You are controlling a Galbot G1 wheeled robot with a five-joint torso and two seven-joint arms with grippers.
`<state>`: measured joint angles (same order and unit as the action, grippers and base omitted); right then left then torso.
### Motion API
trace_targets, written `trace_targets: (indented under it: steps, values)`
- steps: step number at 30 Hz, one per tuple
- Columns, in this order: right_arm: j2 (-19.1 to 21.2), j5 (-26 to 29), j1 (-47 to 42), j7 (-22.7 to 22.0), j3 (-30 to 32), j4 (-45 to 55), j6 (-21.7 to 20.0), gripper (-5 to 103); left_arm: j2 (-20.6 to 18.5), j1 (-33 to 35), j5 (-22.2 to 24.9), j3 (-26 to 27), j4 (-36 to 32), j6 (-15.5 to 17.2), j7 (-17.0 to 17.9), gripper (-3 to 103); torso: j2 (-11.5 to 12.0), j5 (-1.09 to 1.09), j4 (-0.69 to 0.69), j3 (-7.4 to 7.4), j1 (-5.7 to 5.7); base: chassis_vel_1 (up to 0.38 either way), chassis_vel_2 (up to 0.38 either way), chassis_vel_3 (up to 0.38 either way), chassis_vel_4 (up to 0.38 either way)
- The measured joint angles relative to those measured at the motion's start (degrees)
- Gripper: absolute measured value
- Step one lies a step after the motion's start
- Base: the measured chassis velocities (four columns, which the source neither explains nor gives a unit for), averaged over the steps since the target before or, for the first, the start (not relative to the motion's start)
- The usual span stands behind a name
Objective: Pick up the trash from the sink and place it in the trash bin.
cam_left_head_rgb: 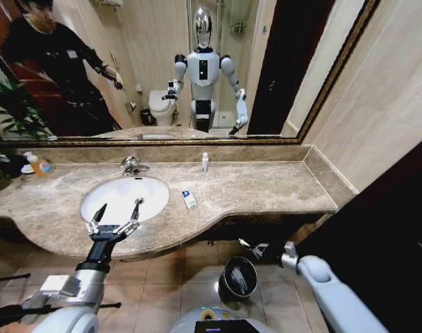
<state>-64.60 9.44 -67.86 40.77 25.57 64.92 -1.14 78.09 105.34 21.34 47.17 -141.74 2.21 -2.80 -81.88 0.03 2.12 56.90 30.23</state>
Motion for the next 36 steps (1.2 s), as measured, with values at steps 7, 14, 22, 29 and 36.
trace_targets:
  steps: [7,14,22,29,36]
  values:
    - [-4.32,-7.56,2.15,-3.95,1.08,-11.36,3.20,2,0.00,0.00,0.00,0.00,0.00,0.00,0.00,100,0.00,-0.02,-0.01,0.00,0.00,0.000,0.000,0.000,0.000]
    - [-6.01,-9.85,0.78,-4.73,1.27,-11.40,2.48,-1,0.00,0.00,0.00,0.00,0.00,0.00,0.00,100,0.00,-0.03,-0.02,0.00,0.00,0.000,0.000,0.000,0.000]
    - [-5.89,-9.90,-1.18,-3.35,1.56,-8.17,1.14,25,0.00,0.00,0.00,0.00,0.00,0.00,0.00,100,0.00,-0.04,-0.02,0.00,0.00,0.000,0.000,0.000,0.000]
    - [-4.48,-5.62,-4.96,-0.91,2.79,0.64,0.32,47,0.00,0.00,0.00,0.00,0.00,0.00,0.00,100,0.00,0.00,-0.01,0.00,0.00,0.000,0.000,0.000,0.000]
    - [1.29,2.81,-15.00,9.74,12.05,23.87,1.98,80,0.00,0.00,0.00,0.01,0.00,0.00,0.01,100,-0.01,-0.07,-0.02,0.00,-0.01,0.000,0.000,0.000,0.000]
